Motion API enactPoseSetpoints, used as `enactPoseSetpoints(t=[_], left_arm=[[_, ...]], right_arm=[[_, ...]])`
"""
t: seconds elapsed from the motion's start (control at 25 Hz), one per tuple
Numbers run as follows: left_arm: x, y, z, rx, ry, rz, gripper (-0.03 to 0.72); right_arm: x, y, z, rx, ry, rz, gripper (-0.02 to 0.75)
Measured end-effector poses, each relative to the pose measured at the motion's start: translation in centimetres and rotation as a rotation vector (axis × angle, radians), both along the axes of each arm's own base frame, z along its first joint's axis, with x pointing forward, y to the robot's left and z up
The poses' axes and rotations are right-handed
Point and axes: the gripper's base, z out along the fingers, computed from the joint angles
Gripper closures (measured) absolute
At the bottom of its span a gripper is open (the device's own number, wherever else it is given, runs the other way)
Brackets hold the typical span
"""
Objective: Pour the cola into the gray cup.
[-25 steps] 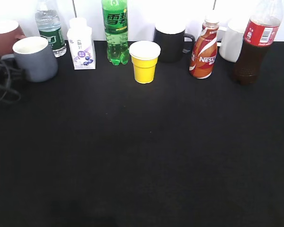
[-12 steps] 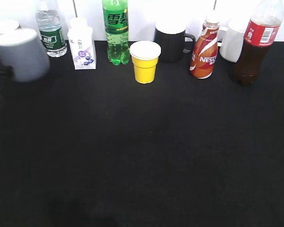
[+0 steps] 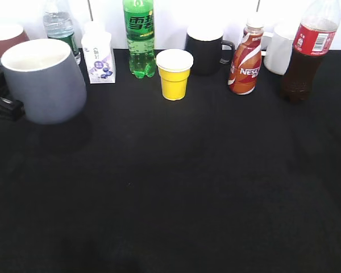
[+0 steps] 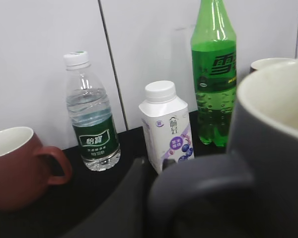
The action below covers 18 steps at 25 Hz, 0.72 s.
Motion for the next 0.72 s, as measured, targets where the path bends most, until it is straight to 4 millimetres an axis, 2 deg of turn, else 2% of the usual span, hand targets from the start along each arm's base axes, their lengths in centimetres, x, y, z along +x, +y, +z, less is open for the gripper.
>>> enactPoseSetpoints(t=[0.08, 0.16, 0.24, 0.44, 0.56, 0.72], left_arm=[[0.0, 0.0, 0.0, -0.001, -0.001, 0.001, 0.638], [0.0, 0.0, 0.0, -0.001, -0.002, 0.0, 0.638], [0.0, 0.0, 0.0, -0.001, -0.002, 0.0, 0.638], [0.0, 0.0, 0.0, -0.001, -0.003, 0.0, 0.638], [0.0, 0.0, 0.0, -0.001, -0.003, 0.0, 0.638], [0.0, 0.0, 0.0, -0.001, -0.003, 0.0, 0.638]], right_arm=[[3.3, 0.2, -3.1, 0.001, -0.01, -0.008, 0.151], [6.0, 0.4, -6.5, 0.014, 0.051, -0.012, 0.099], [8.9, 0.6, -8.5, 0.015, 0.079, -0.013, 0.066], [15.6, 1.7, -11.2, 0.002, 0.061, 0.038, 0.066], [18.3, 1.9, -12.2, 0.005, 0.04, 0.037, 0.069], [20.7, 2.0, -13.7, 0.01, 0.032, 0.027, 0.076]])
